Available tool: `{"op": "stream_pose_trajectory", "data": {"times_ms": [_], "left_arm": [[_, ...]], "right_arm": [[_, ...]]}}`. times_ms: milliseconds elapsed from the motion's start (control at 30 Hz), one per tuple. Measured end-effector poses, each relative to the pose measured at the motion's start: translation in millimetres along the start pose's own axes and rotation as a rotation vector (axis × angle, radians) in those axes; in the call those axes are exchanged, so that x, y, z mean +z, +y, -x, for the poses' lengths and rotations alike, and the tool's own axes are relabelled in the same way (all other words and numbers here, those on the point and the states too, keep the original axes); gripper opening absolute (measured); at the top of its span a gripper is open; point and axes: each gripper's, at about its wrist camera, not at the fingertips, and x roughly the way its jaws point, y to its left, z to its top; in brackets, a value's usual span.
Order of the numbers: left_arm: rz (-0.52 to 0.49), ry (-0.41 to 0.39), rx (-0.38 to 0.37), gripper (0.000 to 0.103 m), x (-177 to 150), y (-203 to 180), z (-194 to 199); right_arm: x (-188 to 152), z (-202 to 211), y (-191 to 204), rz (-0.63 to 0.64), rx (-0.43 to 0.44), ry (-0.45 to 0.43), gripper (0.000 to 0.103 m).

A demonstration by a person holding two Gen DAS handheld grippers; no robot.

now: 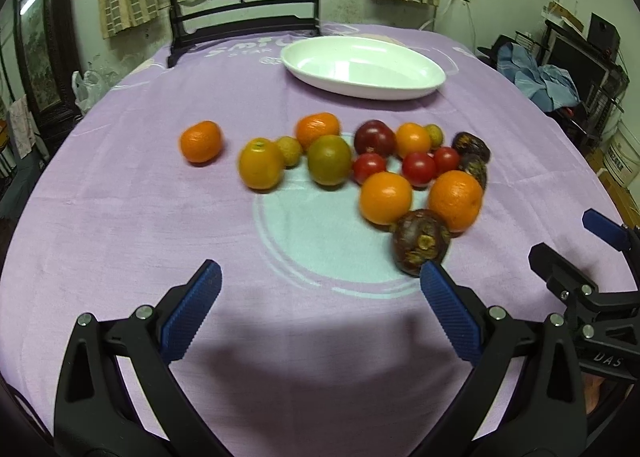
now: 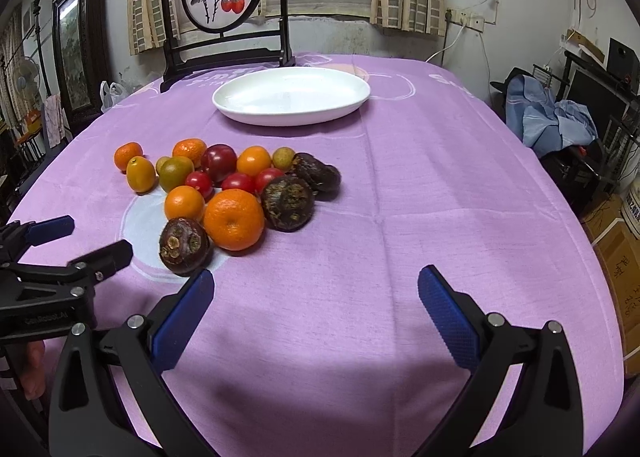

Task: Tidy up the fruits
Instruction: 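Grasp a dark mangosteen with the left tool while the right tool grasps a mandarin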

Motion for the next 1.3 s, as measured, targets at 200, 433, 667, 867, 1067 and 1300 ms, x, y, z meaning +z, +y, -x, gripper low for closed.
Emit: {"op": "stream_pose_trajectory", "data": {"times_ms": [200,433,667,867,1067,1300], "left_arm": [[-0.047,0.052,-0.031,0.090,6,-26,-19],[-0.081,0.122,-0.046,0.067,15,-46,-44],[-0.108,0.100,-0.087,0.042,18,-46,-42],[-0.074,0.052,-0.083,0.042,19,-18,-22],[-0.039,0.018,-0.054,0.041,21,15,-13],[-0.002,0.031,-0.062,0.041,16,40,-18]], "right_arm": [[0,5,-19,-0.036,0.014,-0.015,0.102],[1,2,-31,-0.056,0.035,-0.015,0.102],[2,-3,-27,-0.033,0.037,0.008,0.102],[13,-20,1,0.029,0.124,0.089,0.102],[22,-44,42,0.116,0.162,0.176,0.076],[27,-70,56,0.125,0.129,0.238,0.062]]}}
